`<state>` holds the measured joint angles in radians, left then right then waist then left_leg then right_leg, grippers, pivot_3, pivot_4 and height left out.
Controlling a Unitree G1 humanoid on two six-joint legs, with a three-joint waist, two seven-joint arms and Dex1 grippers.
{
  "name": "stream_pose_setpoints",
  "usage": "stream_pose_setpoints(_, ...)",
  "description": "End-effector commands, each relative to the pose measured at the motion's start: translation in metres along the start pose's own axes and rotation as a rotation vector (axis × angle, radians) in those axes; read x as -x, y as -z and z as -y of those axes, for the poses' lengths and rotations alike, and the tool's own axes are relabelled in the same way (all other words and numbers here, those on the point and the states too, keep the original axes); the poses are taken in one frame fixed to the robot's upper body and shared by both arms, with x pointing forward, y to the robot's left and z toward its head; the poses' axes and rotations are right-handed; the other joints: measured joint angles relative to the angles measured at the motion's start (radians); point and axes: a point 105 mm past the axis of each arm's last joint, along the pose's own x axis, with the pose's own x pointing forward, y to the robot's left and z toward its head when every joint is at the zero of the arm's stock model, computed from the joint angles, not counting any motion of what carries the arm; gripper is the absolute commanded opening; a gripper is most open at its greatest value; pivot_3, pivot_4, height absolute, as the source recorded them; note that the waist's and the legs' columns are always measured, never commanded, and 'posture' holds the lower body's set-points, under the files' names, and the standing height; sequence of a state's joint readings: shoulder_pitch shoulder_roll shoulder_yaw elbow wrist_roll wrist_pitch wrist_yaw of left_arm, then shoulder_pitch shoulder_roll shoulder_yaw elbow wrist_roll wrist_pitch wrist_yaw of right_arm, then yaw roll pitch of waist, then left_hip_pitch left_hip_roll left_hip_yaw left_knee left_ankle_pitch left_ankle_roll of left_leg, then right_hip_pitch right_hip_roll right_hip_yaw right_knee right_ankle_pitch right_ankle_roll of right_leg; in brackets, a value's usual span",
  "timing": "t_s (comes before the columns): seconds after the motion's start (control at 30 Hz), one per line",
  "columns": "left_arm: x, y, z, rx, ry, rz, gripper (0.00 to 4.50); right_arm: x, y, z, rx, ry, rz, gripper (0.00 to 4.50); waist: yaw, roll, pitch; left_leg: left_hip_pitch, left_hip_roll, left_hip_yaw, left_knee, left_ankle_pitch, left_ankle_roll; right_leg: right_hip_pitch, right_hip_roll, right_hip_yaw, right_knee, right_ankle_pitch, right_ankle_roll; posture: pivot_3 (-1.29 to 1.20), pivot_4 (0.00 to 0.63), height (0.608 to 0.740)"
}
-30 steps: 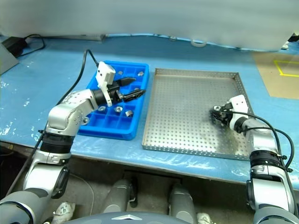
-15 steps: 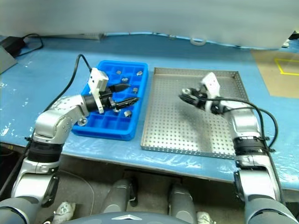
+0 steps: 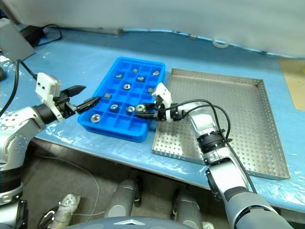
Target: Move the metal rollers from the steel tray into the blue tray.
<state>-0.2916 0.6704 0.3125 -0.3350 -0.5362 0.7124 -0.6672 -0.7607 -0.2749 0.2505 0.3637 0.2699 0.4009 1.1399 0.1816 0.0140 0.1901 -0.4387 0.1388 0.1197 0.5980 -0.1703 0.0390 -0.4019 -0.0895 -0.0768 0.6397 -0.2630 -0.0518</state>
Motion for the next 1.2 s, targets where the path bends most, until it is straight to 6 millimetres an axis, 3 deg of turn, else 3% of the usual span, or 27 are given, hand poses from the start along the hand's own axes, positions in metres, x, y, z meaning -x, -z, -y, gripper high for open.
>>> stream_pose_setpoints(0.03,0.005,-0.012,0.004,-0.027,-0.015,0.039,4.28,-0.006,-0.007,-0.007,0.056,-0.045,0.001,1.62,0.013,0.000,0.000,0.000,0.000,0.000,0.000,0.000,-0.001,0.000,0.000,0.000,0.000,0.000,0.000,0.45,0.150,0.740)
stream_pose_setpoints(0.2,0.004,-0.010,0.007,-0.020,-0.019,0.038,4.28,-0.027,-0.020,-0.014,0.041,-0.078,0.044,1.62,0.026,0.000,0.000,0.002,0.001,0.000,-0.001,0.002,-0.007,0.000,0.000,0.000,0.002,0.000,0.000,0.45,0.150,0.740)
stream_pose_setpoints(0.3,0.002,-0.013,0.007,-0.023,-0.010,0.039,4.28,-0.051,-0.006,-0.015,0.056,-0.061,0.004,1.62,0.026,0.000,0.000,0.002,0.002,-0.001,-0.003,0.003,-0.009,0.000,0.001,-0.001,0.003,0.000,0.000,0.44,0.150,0.740)
stream_pose_setpoints(0.37,0.001,-0.015,0.005,-0.031,-0.009,0.041,4.28,-0.059,-0.010,-0.013,0.089,-0.043,0.013,1.62,0.025,0.000,0.000,0.002,0.002,-0.001,-0.004,0.004,-0.011,-0.001,0.001,-0.001,0.002,0.000,0.000,0.45,0.150,0.740)
stream_pose_setpoints(0.73,-0.005,-0.027,-0.024,-0.058,-0.139,0.087,4.28,-0.045,-0.033,0.017,0.174,0.075,0.081,1.62,0.024,0.000,0.000,0.001,0.002,-0.001,-0.004,0.006,-0.016,-0.001,0.001,-0.001,0.002,0.000,0.001,0.41,0.150,0.740)
stream_pose_setpoints(0.87,-0.008,-0.036,-0.034,-0.065,-0.167,0.118,4.28,-0.042,-0.051,0.038,0.178,0.184,0.143,1.62,0.018,0.000,0.000,0.001,0.002,-0.001,-0.004,0.007,-0.016,-0.002,0.001,-0.001,0.003,0.001,0.001,0.39,0.150,0.740)
stream_pose_setpoints(1.2,-0.014,-0.042,-0.036,-0.069,-0.164,0.145,4.28,-0.038,-0.054,0.086,0.169,0.529,0.105,1.62,0.007,0.000,0.000,-0.001,0.002,0.000,-0.004,0.007,-0.016,-0.003,0.001,-0.002,0.002,0.000,0.001,0.38,0.150,0.740)
